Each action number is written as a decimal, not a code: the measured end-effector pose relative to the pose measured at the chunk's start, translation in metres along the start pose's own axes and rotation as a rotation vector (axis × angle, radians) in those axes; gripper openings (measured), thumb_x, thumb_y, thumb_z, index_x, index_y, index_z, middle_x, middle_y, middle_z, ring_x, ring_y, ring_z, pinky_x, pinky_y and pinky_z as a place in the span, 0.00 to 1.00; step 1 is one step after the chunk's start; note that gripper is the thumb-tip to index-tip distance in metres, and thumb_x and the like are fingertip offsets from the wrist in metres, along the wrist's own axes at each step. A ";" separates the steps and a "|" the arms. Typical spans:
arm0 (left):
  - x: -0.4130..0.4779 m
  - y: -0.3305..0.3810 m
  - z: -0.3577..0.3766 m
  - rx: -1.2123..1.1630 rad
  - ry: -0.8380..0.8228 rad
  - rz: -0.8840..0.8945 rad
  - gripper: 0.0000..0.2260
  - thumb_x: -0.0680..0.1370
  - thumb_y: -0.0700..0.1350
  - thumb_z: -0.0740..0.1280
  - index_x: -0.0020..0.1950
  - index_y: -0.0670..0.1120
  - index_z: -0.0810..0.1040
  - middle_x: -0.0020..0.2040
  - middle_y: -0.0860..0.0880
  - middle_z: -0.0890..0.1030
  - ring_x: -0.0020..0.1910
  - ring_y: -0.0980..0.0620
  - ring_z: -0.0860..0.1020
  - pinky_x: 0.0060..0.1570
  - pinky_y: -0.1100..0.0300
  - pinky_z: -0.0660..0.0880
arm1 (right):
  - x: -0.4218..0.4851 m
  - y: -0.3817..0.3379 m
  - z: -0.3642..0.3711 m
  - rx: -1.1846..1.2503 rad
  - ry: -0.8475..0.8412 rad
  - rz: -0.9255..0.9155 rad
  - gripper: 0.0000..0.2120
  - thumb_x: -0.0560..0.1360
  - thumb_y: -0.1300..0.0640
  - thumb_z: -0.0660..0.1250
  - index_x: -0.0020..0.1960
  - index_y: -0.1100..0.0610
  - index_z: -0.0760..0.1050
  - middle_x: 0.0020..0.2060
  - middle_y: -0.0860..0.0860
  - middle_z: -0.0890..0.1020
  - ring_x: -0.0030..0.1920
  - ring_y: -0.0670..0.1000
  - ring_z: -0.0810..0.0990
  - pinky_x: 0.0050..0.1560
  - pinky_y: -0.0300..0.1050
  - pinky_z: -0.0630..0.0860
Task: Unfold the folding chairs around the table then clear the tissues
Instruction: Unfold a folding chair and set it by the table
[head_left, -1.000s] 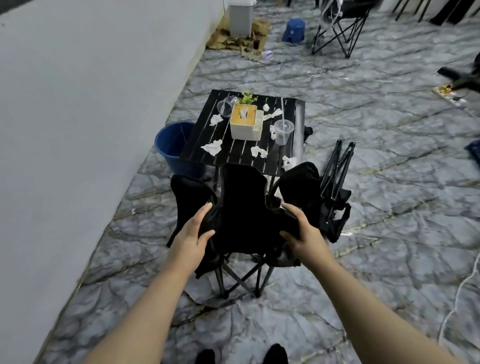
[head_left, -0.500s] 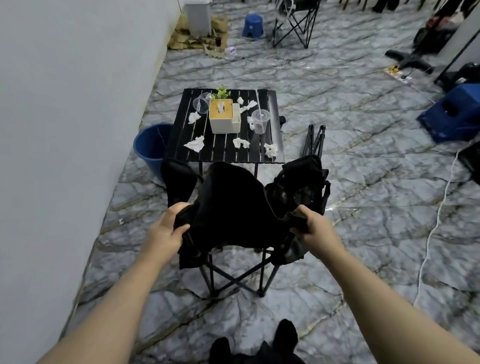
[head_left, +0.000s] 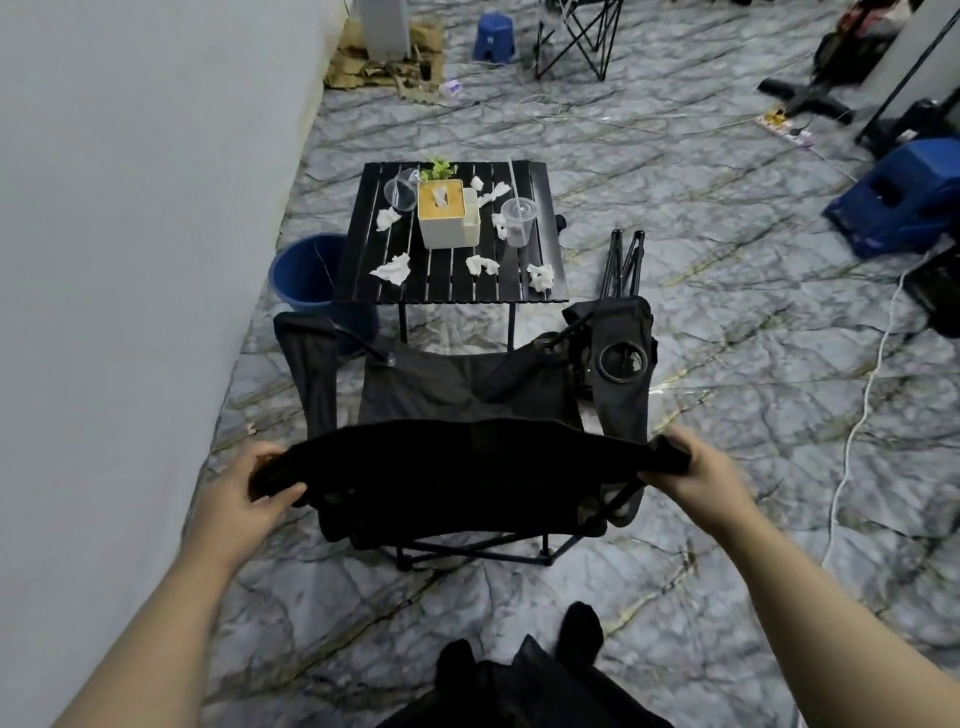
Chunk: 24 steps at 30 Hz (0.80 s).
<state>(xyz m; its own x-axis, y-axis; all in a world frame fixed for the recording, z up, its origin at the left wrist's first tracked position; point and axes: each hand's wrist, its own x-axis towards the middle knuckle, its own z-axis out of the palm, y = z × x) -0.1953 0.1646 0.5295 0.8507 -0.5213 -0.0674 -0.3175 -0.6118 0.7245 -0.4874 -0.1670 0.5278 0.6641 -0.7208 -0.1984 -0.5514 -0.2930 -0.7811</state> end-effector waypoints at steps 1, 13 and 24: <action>-0.006 -0.006 -0.003 -0.009 -0.037 -0.013 0.20 0.68 0.33 0.73 0.43 0.58 0.72 0.43 0.45 0.79 0.43 0.58 0.78 0.39 0.82 0.66 | -0.008 0.005 0.001 0.040 -0.033 0.028 0.24 0.67 0.70 0.72 0.34 0.40 0.74 0.30 0.37 0.79 0.33 0.37 0.75 0.33 0.28 0.67; -0.028 -0.022 -0.041 -0.150 -0.305 -0.047 0.09 0.72 0.37 0.69 0.43 0.52 0.80 0.41 0.53 0.83 0.41 0.56 0.79 0.43 0.72 0.72 | -0.051 0.026 -0.002 0.208 -0.155 0.129 0.08 0.68 0.70 0.71 0.44 0.60 0.78 0.37 0.54 0.80 0.38 0.46 0.77 0.41 0.35 0.73; -0.049 -0.023 -0.007 -0.265 -0.212 -0.185 0.17 0.70 0.33 0.71 0.55 0.47 0.76 0.51 0.51 0.80 0.50 0.59 0.78 0.52 0.62 0.71 | -0.052 0.029 0.018 0.279 -0.142 0.196 0.20 0.66 0.64 0.75 0.53 0.46 0.76 0.53 0.47 0.81 0.57 0.49 0.77 0.57 0.43 0.73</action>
<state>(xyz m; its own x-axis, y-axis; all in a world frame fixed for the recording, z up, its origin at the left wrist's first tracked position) -0.2270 0.2080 0.5207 0.7695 -0.5449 -0.3332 -0.0240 -0.5460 0.8374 -0.5291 -0.1264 0.5052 0.6341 -0.6459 -0.4252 -0.5291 0.0385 -0.8477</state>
